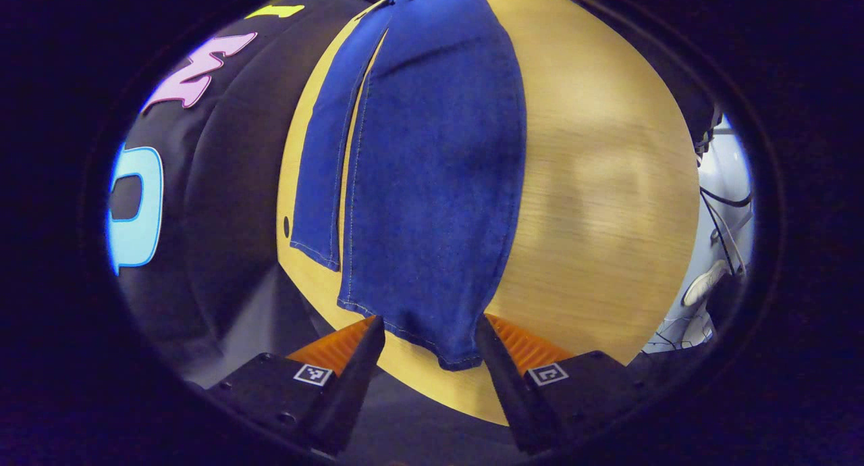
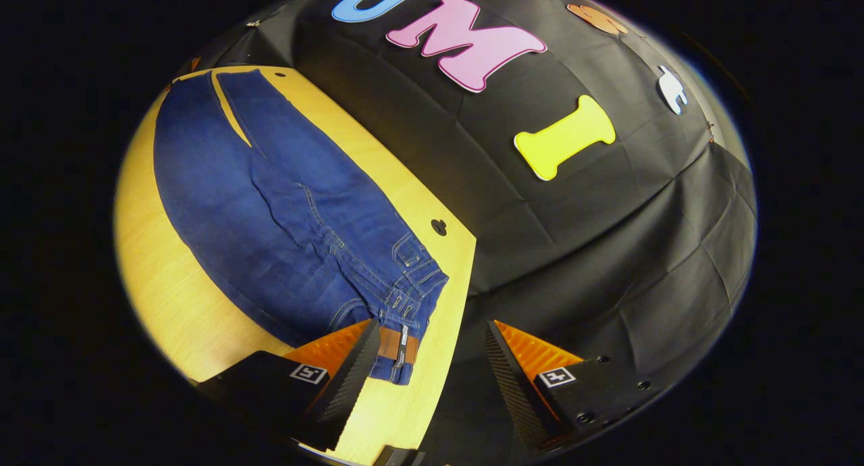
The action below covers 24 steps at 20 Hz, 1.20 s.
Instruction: Grasp the waist and the cuffs of the jeans and fold them to make the two legs overlap; first hold the waist and fold one-third of the jeans toward the cuffs, then hold the cuffs and fold the remaining one-third in the same direction to finish folding.
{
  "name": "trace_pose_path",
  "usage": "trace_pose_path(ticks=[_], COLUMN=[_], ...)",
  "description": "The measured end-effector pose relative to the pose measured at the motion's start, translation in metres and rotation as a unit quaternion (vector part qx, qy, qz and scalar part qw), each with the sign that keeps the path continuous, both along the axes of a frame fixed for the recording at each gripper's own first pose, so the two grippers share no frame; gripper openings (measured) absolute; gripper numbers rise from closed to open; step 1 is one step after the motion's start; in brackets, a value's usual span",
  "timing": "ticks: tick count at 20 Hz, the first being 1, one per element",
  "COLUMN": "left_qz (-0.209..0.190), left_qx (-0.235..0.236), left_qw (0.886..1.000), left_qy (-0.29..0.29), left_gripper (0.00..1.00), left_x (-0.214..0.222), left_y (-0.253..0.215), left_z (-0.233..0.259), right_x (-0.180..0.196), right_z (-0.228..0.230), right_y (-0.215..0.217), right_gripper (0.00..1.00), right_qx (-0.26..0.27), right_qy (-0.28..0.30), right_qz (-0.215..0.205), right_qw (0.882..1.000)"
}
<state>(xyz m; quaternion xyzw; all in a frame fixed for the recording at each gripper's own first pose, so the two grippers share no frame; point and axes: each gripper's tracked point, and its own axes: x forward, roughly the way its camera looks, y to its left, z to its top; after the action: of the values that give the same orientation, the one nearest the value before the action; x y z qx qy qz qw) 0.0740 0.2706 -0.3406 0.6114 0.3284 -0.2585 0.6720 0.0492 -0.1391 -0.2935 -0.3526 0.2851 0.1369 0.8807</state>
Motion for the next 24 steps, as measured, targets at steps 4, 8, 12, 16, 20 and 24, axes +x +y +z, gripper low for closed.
trace_pose_path(ticks=[4,8,12,16,20,24], left_qz=[0.012,0.005,0.026,0.025,0.03,0.037], left_qx=[-0.02,-0.01,-0.031,-0.019,-0.018,-0.023], left_qw=[0.998,0.997,0.995,0.993,0.992,0.992], left_qy=[0.053,0.078,0.086,0.112,0.121,0.12], left_gripper=[0.63,0.16,0.06,0.06,0.06,0.06], left_x=[0.012,-0.003,-0.002,-0.002,-0.002,-0.002], left_y=[-0.007,-0.009,-0.012,-0.012,-0.013,-0.013], left_z=[-0.012,-0.015,-0.016,-0.016,-0.015,-0.015], right_x=[0.003,0.004,-0.003,-0.011,-0.023,-0.03], right_z=[-0.006,-0.011,-0.025,-0.049,-0.079,-0.115], right_y=[0.0,-0.004,-0.009,-0.025,-0.022,-0.026], right_gripper=[0.96,0.96,0.96,0.96,0.96,0.96], right_qx=[-0.019,-0.061,-0.138,-0.162,-0.213,-0.253], right_qy=[-0.001,0.0,0.019,0.066,0.109,0.139], right_qz=[0.029,0.086,0.204,0.251,0.328,0.367], right_qw=[0.999,0.994,0.969,0.952,0.914,0.884])
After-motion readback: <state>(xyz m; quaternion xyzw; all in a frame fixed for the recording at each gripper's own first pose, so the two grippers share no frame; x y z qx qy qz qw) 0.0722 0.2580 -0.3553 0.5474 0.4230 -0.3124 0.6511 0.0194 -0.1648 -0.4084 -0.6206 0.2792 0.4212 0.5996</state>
